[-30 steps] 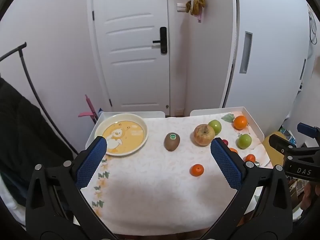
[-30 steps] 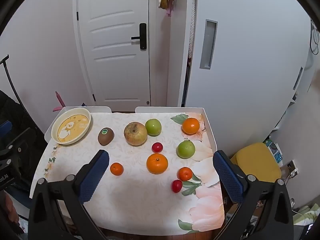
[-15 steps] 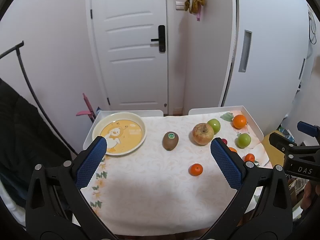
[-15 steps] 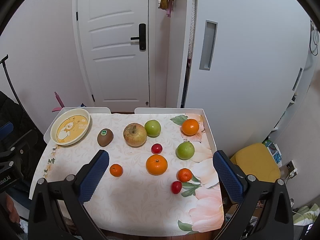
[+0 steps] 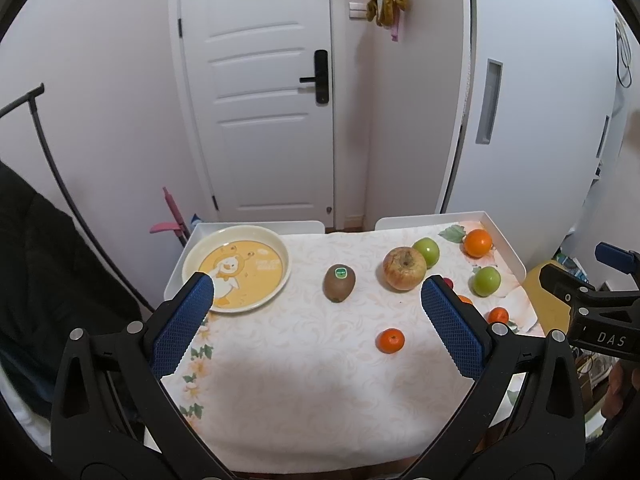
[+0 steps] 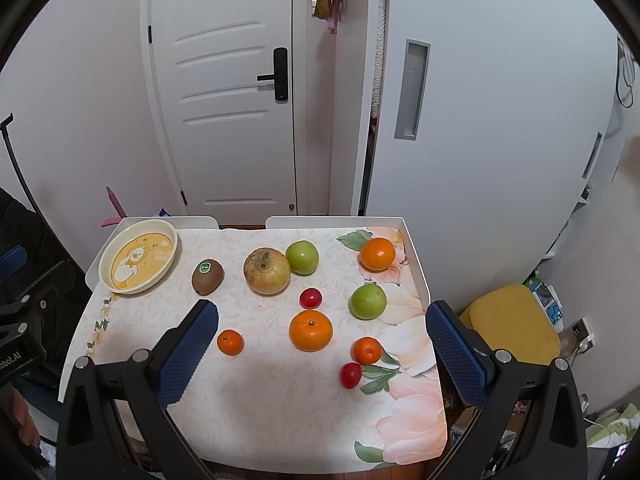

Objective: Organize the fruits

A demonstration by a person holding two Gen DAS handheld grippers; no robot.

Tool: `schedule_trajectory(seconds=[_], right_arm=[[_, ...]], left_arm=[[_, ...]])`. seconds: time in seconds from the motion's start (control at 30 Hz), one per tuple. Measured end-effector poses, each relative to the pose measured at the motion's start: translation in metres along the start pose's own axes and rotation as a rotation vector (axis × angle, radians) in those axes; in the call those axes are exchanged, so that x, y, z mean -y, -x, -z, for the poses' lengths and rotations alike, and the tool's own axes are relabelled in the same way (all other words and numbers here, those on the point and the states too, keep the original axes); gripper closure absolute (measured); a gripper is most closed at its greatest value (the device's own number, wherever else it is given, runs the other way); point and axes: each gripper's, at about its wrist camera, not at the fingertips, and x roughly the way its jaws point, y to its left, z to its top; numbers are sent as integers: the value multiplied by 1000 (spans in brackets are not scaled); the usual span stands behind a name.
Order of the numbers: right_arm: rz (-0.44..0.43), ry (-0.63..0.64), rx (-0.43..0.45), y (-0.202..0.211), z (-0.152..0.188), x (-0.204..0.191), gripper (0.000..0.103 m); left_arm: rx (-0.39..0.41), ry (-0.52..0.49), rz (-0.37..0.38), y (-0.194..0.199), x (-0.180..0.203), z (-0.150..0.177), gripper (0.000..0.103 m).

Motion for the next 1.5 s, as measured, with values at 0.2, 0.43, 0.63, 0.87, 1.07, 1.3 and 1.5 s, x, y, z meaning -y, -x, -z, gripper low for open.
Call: schedule_trajectory(seconds=[0.2, 0.43, 0.63, 0.87, 1.07, 1.3, 1.5], right_arm=[[0, -1, 1, 0, 0, 0, 0], [0, -1, 0, -1, 1, 1, 0], [0, -1, 0, -1, 1, 1, 0], [0, -2, 1, -1, 1, 1, 0], [-1, -2, -1, -1, 1, 0, 0], [-1, -4, 0, 1, 0, -1, 0], [1, -10, 1, -1, 0, 2, 0]], left_arm=[[0, -1, -2, -1, 0, 0, 0], [-1, -1, -1, -1, 0, -1, 0], [-1, -2, -1, -1, 0, -2, 0], [-2, -4, -1, -1, 1, -2, 0], [-2, -4, 0, -1, 0, -2, 0], [-2, -4, -1, -2, 1, -3, 0], [-2, -4, -1, -1, 1, -2, 0]])
